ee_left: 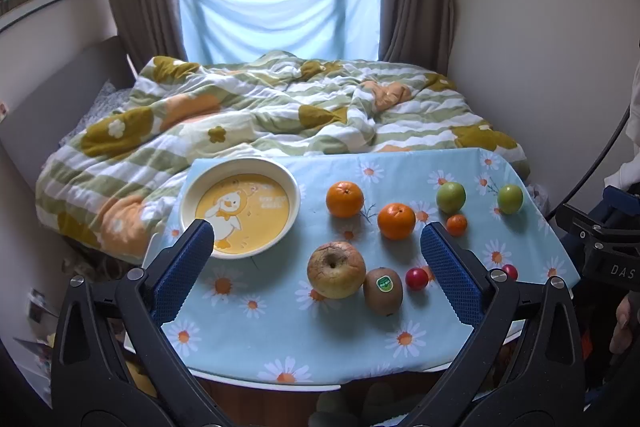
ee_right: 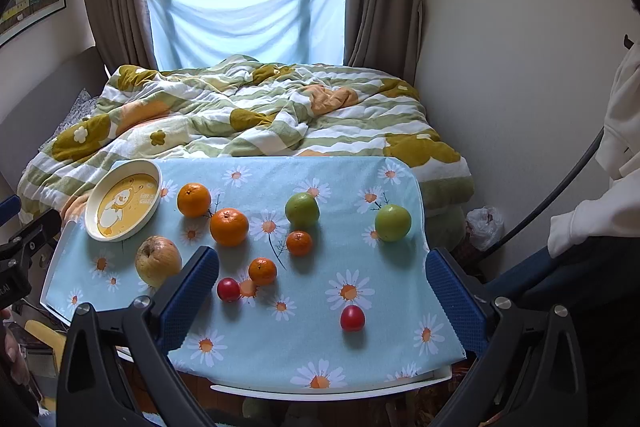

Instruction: Organize fruits

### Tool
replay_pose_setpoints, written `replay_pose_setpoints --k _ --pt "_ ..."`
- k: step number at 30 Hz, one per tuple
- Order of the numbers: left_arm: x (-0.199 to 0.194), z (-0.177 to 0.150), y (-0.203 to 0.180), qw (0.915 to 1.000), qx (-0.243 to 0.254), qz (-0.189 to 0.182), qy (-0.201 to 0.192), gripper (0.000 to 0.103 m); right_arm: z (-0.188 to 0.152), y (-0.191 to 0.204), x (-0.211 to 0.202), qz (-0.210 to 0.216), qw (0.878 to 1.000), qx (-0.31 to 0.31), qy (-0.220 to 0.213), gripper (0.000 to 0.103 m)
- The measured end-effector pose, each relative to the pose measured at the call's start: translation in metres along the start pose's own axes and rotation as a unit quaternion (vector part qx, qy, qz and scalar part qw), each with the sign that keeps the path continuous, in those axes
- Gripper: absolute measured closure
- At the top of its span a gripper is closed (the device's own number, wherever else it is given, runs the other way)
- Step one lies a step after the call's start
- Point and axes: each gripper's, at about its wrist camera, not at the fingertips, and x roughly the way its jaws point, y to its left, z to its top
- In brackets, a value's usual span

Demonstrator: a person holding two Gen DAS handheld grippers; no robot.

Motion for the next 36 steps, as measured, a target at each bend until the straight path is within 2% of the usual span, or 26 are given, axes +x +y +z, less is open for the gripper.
replay_pose_setpoints --k 36 --pt "-0.0034 0.0065 -0.0006 1.0 0.0 0.002 -0.004 0.0 0.0029 0.0027 -0.005 -0.001 1.0 0.0 -0.001 0.0"
